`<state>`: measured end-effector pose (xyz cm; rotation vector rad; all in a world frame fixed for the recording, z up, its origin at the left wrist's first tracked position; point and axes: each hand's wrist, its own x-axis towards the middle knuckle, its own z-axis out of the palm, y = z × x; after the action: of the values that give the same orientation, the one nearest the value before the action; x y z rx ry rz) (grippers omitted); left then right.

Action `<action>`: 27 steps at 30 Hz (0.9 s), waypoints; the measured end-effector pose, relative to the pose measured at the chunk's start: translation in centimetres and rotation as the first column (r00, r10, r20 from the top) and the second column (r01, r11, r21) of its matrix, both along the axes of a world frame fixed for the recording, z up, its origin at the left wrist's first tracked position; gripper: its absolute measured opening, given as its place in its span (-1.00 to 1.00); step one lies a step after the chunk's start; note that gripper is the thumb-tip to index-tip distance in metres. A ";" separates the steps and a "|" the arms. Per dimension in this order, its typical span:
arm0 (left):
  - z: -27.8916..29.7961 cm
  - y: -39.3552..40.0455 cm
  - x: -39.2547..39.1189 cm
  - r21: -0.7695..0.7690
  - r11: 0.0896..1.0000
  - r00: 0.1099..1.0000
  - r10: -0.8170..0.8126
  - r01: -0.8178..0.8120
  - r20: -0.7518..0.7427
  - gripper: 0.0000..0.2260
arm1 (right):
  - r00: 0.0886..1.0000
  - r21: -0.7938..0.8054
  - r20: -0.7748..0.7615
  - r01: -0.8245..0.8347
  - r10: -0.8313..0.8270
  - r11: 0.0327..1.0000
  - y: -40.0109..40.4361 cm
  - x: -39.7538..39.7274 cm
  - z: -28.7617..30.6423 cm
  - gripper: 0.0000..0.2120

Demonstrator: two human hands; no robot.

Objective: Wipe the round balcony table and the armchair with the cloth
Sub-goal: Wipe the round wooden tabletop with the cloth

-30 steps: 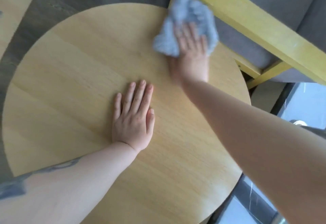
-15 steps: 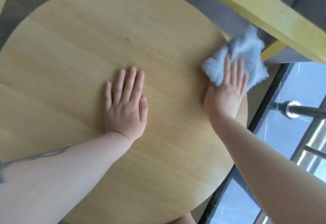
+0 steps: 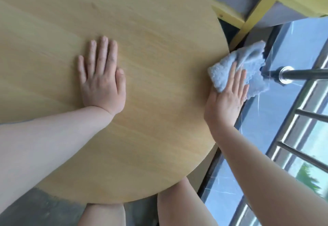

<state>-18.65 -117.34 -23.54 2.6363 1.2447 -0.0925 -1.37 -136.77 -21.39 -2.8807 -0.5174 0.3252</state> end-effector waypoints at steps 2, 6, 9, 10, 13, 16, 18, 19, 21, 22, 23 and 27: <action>-0.1 0.0 -0.1 0.003 1.000 1.000 0.011 -0.011 -0.006 -0.48 | 0.998 0.087 0.056 0.010 -0.015 0.996 2.5 -0.5 1.2 -0.31; -0.4 -0.1 -0.3 0.049 0.999 0.993 -0.015 0.009 0.121 -0.50 | 0.872 0.211 -0.037 -0.471 0.488 0.857 8.3 -6.2 0.7 -0.26; -1.1 0.1 -0.5 0.060 0.997 0.958 -0.060 0.045 0.280 -0.56 | 0.904 0.068 -0.030 -0.425 0.427 0.903 3.2 -8.5 -1.3 -0.28; -1.3 0.3 -0.6 0.050 0.998 0.944 -0.055 0.041 0.325 -0.57 | 0.957 0.029 -0.030 -0.288 0.289 0.957 0.3 -8.7 -1.5 -0.27; -1.5 0.2 -0.9 0.031 0.999 0.918 -0.032 0.021 0.395 -0.59 | 0.995 -0.023 -0.022 0.097 -0.098 0.995 -5.8 -8.3 -0.5 -0.31; -0.9 0.1 -1.0 0.004 0.993 0.891 -0.111 0.121 0.441 -0.55 | 0.990 0.101 0.050 0.123 -0.128 0.987 -1.8 -8.9 1.0 -0.31; -0.3 -0.2 -1.7 0.015 0.975 0.884 -0.207 0.221 0.418 -0.52 | 0.996 0.182 0.024 -0.091 0.088 0.979 3.3 -11.3 1.6 -0.24; 0.0 -0.6 -2.6 0.025 0.971 0.896 -0.231 0.240 0.378 -0.53 | 0.973 0.200 -0.006 -0.226 0.232 0.953 5.5 -13.1 1.7 -0.24; 0.2 -2.1 -5.6 0.001 0.978 0.945 -0.200 0.206 0.258 -0.52 | 0.893 0.167 -0.050 -0.434 0.447 0.885 6.8 -16.5 0.8 -0.26; 0.2 -3.1 -7.6 -0.020 0.982 0.963 -0.182 0.190 0.199 -0.50 | 0.874 0.107 -0.054 -0.476 0.483 0.873 5.6 -17.4 0.0 -0.25; 0.0 -3.9 -9.6 -0.032 0.981 0.972 -0.184 0.191 0.146 -0.50 | 0.883 0.041 -0.045 -0.466 0.468 0.884 3.4 -17.6 -0.7 -0.24; -0.6 -4.5 -14.2 -0.038 0.968 0.968 -0.245 0.247 0.046 -0.51 | 0.999 -0.072 0.021 -0.041 0.043 0.997 -6.0 -15.3 -0.7 -0.31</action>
<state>-32.81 -121.80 -24.09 2.7270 0.8871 -0.1050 -16.65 -142.75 -22.06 -2.9491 -0.5828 0.3239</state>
